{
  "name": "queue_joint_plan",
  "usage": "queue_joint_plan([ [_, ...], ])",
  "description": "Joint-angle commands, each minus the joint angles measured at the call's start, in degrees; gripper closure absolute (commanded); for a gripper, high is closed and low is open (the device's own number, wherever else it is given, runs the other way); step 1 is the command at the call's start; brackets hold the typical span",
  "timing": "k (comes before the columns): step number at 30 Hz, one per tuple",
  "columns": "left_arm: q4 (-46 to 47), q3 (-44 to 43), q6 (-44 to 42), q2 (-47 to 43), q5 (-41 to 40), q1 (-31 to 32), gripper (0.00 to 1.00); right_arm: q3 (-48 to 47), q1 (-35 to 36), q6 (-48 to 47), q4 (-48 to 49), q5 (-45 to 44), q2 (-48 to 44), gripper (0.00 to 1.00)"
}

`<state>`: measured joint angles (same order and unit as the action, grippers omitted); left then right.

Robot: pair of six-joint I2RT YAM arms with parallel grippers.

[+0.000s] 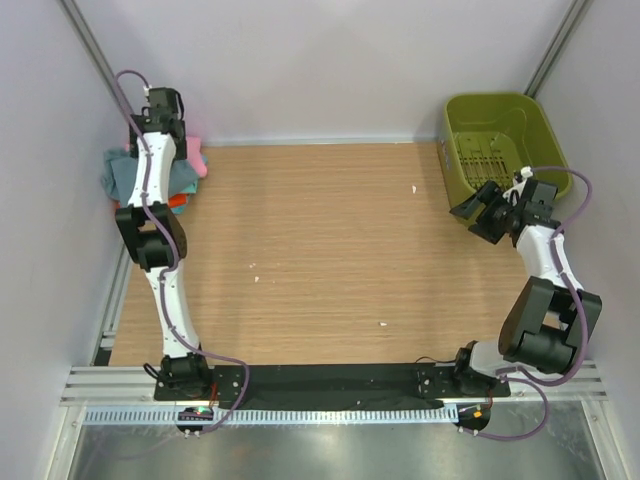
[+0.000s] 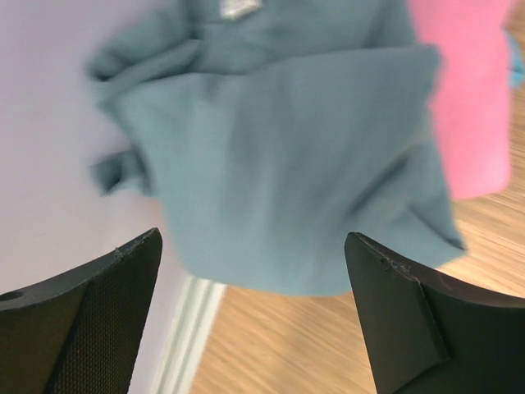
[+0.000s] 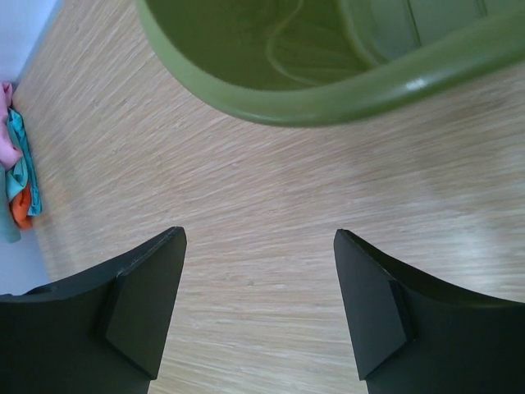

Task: Fold and stack the t-shirts
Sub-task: Neatly place the folded tshirt to the corner

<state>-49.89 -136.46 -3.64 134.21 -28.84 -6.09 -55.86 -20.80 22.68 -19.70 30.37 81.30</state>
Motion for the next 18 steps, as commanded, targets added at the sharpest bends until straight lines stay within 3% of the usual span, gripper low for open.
queue_joint_plan([
  [1,4.26,1.63,-4.00,-4.75,-9.01,-1.29,0.09,1.54,-1.08,0.79,1.34,0.65,-3.33,0.21],
  [3,8.55,4.52,-5.23,-5.10,-16.81,-1.29,0.09,1.89,-1.26,0.79,1.07,0.74,-3.95,0.21],
  [8,3.16,8.59,1.25,-9.75,-14.51,-1.30,0.09,1.37,-1.79,-0.61,0.11,1.79,-6.05,0.21],
  [14,-4.87,19.37,7.50,-24.41,13.59,2.91,0.05,-1.01,-1.79,-7.55,-2.61,-3.64,-11.24,0.17],
  [15,-5.04,20.18,8.38,-27.48,15.90,3.88,0.00,-0.49,-1.79,-10.00,-2.97,-4.87,-13.34,0.16],
  [18,-5.92,22.55,10.93,-32.15,24.44,9.84,0.00,1.71,-1.79,-11.95,-3.85,-10.32,-16.68,0.13],
])
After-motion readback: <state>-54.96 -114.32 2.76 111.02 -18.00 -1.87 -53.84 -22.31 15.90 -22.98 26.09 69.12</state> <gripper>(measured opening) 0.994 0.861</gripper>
